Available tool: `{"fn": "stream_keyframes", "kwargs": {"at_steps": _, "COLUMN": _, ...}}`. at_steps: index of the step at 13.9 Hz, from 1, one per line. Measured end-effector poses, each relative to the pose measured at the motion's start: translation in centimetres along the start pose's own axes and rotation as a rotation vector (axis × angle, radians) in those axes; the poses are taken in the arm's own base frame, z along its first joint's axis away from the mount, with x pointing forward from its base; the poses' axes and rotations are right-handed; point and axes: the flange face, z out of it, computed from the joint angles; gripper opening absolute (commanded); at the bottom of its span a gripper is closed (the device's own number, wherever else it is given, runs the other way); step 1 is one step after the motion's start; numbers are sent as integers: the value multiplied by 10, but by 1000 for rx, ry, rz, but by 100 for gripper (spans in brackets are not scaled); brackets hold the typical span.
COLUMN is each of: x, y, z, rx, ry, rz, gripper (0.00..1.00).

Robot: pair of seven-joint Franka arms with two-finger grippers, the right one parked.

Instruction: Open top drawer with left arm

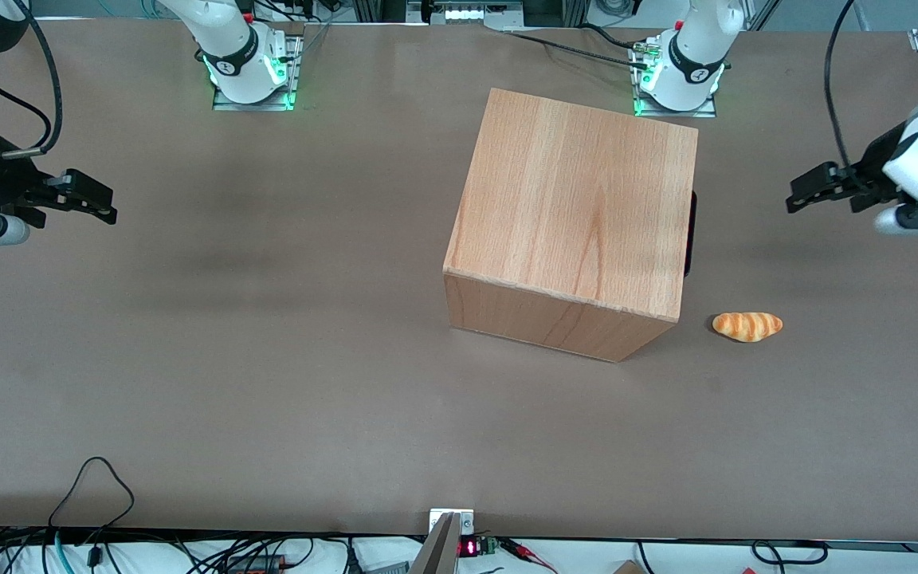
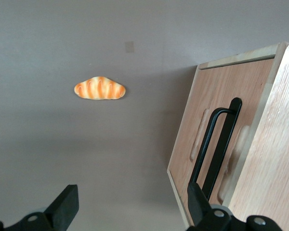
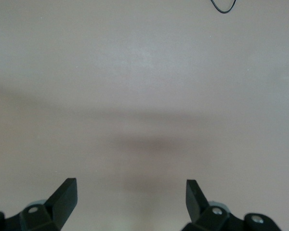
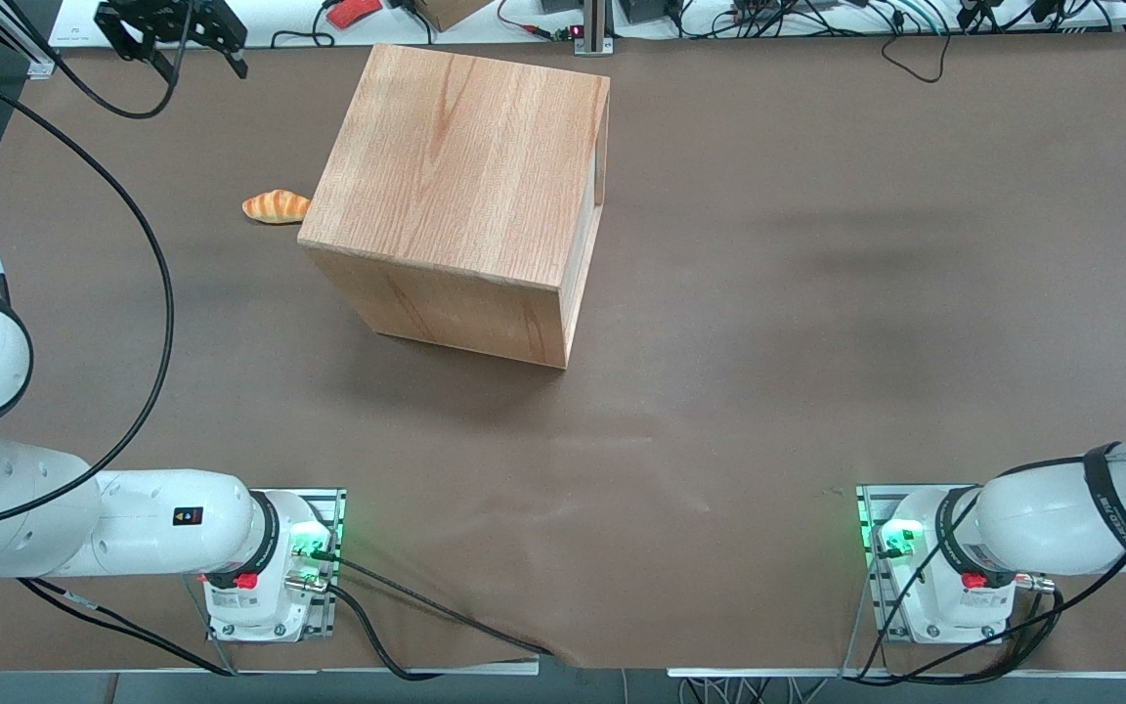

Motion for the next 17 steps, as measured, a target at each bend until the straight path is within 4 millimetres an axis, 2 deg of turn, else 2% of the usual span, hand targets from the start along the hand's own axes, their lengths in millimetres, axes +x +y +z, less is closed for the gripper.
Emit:
{"fn": "stream_keyframes", "kwargs": {"at_steps": 8, "x": 4, "y": 11, "z": 71, "rx": -102, "ry": -64, "rz": 27, "gripper": 100}}
{"fn": "stream_keyframes", "kwargs": {"at_steps": 17, "x": 4, "y": 23, "z": 108, "rx": -131, "ry": -92, "rz": 78, "gripper": 100}}
